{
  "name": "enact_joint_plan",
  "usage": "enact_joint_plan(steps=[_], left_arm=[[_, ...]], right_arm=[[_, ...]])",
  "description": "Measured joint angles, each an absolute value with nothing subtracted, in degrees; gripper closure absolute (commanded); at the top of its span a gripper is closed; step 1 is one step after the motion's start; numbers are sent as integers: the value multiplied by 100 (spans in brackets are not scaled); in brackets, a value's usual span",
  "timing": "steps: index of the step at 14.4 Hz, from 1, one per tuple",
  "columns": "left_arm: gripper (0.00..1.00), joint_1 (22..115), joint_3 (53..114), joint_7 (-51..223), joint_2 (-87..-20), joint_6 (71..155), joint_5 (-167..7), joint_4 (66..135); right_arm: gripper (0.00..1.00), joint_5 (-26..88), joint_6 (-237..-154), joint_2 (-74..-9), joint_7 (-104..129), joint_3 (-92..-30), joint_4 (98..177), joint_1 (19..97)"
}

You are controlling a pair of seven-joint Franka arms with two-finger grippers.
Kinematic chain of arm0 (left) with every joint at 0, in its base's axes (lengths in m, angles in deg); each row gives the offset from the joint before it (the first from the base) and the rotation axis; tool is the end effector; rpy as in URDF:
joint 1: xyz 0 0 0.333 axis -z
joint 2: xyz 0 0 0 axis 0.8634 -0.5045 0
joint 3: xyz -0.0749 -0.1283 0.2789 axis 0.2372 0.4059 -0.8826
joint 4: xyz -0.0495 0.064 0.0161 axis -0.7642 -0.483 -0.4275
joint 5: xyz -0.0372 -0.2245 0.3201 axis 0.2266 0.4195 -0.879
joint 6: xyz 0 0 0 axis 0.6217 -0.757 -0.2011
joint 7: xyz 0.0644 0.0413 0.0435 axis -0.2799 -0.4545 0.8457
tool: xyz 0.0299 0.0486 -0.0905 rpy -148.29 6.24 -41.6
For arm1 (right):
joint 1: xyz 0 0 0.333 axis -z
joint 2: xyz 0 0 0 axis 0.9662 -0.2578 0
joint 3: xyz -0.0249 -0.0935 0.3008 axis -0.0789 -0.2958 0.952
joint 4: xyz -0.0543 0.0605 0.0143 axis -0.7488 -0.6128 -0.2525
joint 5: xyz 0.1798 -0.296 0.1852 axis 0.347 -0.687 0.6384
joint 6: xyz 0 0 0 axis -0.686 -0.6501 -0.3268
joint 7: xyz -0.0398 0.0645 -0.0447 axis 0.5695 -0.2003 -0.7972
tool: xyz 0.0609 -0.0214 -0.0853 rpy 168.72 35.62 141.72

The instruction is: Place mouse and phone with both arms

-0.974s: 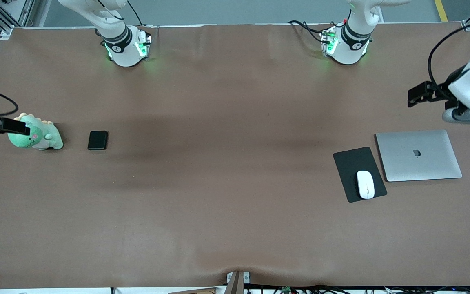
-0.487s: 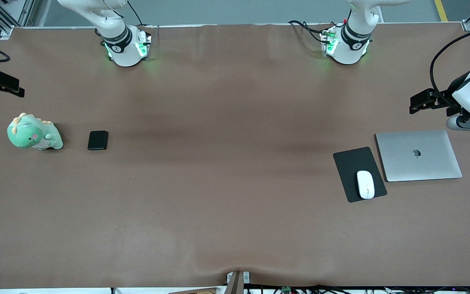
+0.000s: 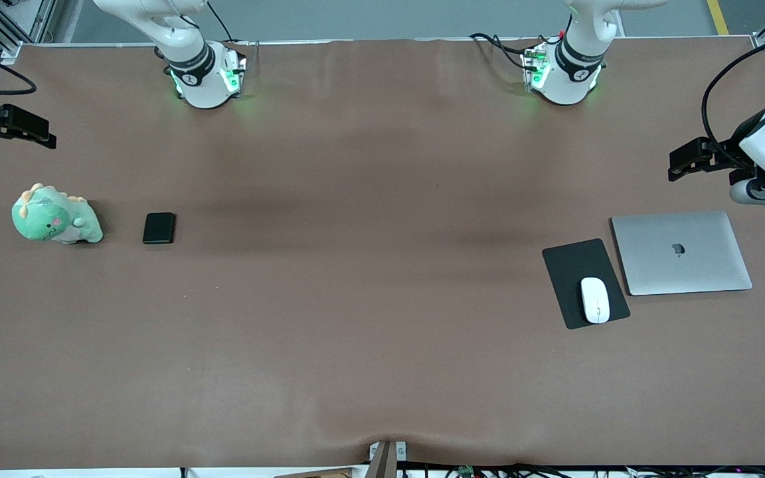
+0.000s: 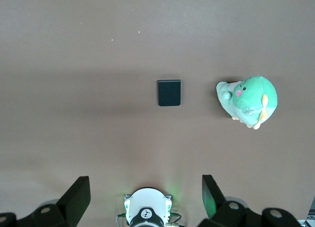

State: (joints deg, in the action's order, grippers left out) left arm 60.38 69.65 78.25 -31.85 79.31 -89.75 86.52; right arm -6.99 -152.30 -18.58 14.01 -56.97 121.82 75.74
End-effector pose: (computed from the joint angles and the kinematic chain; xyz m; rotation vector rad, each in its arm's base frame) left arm 0.5610 -0.0447 0.6145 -3.1157 0.1694 0.1594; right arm 0.5240 -0.0214 0.6461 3.1169 0.0324 -0.3248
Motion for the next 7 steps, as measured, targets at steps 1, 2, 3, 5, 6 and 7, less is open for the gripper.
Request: enact_joint_plan(steps=[1,2,3,5,6,7], left_arm=[[0,6039,6966,7825,-3182,7931,-8975,8652],[0,6040,6967,7825,-3182,7931,-8975,8652],[0,6041,6970,7825,-3182,7931,-8975,8652],[0,6045,6975,7825,-3182,7931,-8975,8652],[0,6044,6975,7825,-3182,7931,-8975,8652],[0,6042,6975,7825,-3182,7931,-8975,8652]], right_arm=[[0,-699,-15239,-1810,1401,-5697,12242,7574],[0,-699,-15241,-1786,1401,-5697,12263,7574],[0,-699,-15242,-1768,1401,-5697,12278,7574],[0,-699,-15248,-1741,1400,-5697,12305,7574],[0,-699,-15254,-1733,1400,-5697,12313,7574],[0,-699,-15257,-1726,1400,-5697,12323,7574]])
